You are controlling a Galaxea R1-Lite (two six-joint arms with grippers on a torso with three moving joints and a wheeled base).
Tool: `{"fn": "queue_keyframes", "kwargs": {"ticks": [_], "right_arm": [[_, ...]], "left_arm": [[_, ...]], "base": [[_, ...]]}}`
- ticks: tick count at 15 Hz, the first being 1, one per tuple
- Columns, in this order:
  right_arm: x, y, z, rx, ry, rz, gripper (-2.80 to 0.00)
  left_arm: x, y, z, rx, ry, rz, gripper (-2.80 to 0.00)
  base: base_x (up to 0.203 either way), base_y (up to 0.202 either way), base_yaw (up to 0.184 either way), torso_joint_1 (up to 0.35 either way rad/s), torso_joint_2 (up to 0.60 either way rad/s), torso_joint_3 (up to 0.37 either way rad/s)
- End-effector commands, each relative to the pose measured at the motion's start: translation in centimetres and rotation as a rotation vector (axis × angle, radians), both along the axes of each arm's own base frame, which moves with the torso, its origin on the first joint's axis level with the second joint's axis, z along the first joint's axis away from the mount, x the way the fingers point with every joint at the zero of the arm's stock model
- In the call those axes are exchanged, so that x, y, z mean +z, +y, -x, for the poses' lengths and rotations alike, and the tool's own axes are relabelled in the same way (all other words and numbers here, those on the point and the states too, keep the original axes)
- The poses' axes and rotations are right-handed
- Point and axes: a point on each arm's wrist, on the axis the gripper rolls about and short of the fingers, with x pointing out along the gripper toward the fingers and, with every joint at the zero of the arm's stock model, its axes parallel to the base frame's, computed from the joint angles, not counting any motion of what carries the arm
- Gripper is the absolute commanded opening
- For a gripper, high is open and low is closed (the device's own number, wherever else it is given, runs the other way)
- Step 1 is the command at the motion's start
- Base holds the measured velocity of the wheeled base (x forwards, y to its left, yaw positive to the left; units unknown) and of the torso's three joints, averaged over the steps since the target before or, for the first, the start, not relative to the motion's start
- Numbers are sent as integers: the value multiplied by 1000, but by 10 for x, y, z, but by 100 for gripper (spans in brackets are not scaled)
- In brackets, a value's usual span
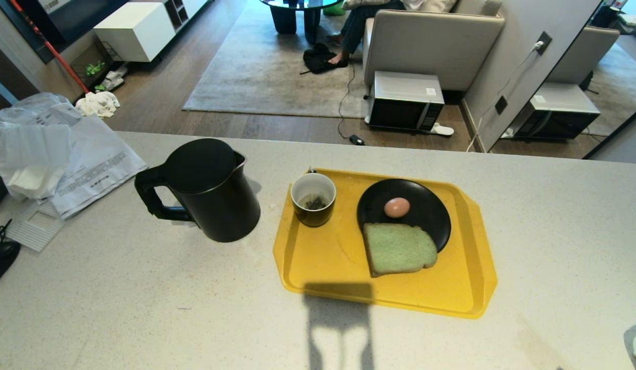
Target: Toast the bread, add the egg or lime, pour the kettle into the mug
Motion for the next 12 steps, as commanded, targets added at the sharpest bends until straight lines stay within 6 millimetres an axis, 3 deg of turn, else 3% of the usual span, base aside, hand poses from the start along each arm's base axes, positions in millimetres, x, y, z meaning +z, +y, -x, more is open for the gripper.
{"fn": "queue_keyframes", "kwargs": {"ticks": [1, 12], "right_arm": [[0, 0, 0, 1, 2, 1, -280], [0, 0, 0, 0, 0, 4, -280]], "left_arm": [[0, 0, 0, 0, 1, 0, -280], [0, 0, 0, 0, 1, 0, -280]], "base": [[0, 0, 0, 0, 0, 0], [0, 0, 0, 0, 0, 0]]}}
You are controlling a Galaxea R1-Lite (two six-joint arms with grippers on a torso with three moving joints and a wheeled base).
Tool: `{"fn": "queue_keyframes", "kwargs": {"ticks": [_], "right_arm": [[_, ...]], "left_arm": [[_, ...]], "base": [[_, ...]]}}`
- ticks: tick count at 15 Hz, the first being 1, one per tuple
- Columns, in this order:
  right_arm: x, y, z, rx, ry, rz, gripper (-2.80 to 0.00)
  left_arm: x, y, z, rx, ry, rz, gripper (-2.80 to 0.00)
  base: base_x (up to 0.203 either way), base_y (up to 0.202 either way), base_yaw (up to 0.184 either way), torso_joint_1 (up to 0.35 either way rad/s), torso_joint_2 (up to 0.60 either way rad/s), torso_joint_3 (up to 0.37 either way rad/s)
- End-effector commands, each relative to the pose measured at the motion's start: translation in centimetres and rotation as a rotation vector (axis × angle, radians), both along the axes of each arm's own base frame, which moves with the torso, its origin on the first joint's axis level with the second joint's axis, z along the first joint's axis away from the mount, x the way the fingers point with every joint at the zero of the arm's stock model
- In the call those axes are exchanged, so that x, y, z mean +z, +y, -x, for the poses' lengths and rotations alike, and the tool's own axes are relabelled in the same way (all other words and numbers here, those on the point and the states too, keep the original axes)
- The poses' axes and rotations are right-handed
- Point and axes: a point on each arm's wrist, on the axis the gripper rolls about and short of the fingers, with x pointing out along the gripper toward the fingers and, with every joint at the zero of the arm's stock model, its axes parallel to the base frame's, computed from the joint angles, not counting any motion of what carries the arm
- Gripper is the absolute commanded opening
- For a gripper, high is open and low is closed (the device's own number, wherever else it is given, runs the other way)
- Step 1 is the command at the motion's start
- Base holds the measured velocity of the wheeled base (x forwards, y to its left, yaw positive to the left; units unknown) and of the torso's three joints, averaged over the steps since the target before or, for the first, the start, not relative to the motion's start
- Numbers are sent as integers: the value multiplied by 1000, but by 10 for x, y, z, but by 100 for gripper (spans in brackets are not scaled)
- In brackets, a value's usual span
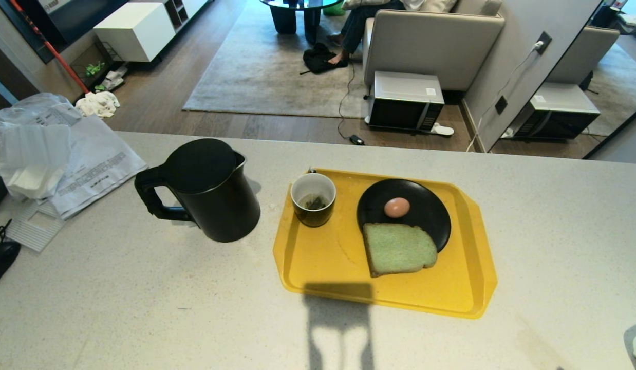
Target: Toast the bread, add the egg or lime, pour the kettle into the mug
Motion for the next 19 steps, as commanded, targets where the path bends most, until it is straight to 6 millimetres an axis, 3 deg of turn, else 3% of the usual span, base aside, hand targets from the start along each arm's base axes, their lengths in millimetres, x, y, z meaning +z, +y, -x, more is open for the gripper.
{"fn": "queue_keyframes", "kwargs": {"ticks": [1, 19], "right_arm": [[0, 0, 0, 1, 1, 2, -280], [0, 0, 0, -16, 0, -29, -280]], "left_arm": [[0, 0, 0, 1, 0, -1, -280], [0, 0, 0, 1, 0, -1, -280]], "base": [[0, 0, 0, 0, 0, 0], [0, 0, 0, 0, 0, 0]]}}
